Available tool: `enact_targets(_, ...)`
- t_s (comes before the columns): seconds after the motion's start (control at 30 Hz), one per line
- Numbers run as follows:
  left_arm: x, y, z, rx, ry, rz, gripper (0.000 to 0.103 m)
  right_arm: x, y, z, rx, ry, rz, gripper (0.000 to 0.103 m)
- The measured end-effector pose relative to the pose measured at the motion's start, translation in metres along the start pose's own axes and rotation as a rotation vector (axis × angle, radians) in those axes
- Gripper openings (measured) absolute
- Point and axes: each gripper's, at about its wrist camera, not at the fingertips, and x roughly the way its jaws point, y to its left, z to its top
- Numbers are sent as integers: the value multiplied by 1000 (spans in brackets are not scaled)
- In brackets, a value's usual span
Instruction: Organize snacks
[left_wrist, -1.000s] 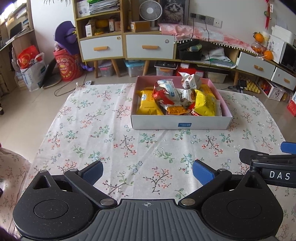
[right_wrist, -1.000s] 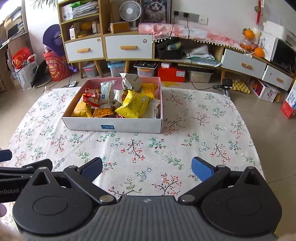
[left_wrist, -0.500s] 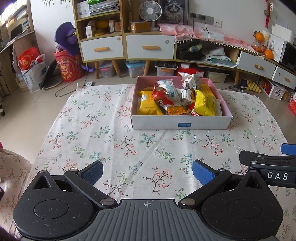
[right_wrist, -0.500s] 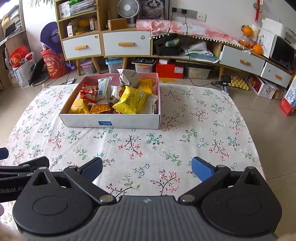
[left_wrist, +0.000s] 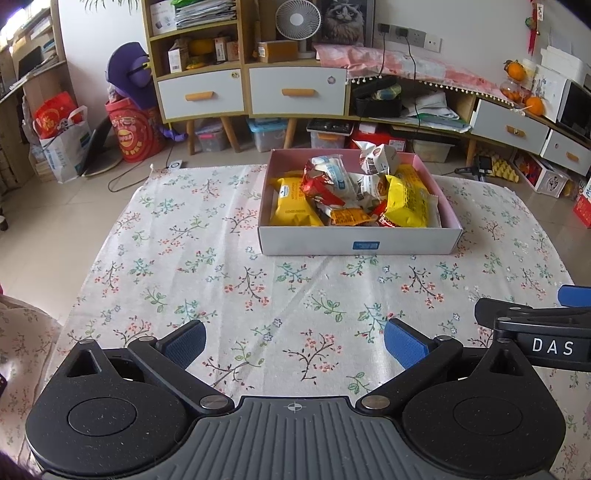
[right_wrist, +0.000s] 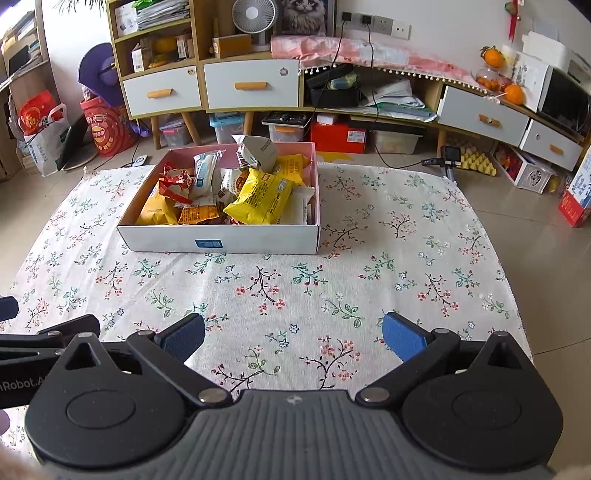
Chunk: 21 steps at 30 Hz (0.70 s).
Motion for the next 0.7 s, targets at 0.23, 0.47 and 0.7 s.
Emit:
enact_targets(0.23, 0, 0, 0, 0, 0, -1, 103, 1, 1, 0, -2, 3, -1, 103)
enact_targets(0.47, 0, 0, 0, 1, 0, -1, 103, 1, 2, -1, -3, 3, -2, 103)
enact_targets(0.7, 1, -1, -1, 1, 2, -1, 103, 1, 3, -1, -3, 1, -4, 103)
